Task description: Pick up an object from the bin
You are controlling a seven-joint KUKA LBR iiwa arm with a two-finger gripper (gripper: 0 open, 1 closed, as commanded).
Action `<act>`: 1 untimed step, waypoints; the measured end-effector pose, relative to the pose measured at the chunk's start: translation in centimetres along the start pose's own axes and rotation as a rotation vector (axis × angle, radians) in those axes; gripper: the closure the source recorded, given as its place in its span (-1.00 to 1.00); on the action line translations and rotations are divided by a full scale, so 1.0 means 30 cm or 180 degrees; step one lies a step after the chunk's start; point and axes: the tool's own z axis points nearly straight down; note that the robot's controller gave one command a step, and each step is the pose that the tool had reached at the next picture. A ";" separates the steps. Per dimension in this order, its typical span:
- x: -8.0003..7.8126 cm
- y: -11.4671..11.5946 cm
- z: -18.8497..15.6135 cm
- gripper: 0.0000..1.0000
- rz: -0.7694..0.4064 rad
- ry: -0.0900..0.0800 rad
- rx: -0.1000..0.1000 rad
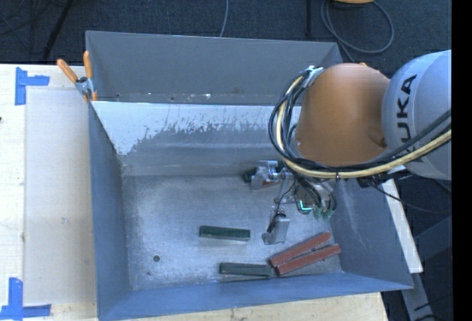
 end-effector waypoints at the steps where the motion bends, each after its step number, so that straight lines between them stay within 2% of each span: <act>1: -0.005 -0.001 -0.012 -1.00 0.0007 -0.0023 -0.0002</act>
Offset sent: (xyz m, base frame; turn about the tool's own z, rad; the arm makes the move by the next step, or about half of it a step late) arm 0.0142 0.0414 -0.1412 0.0765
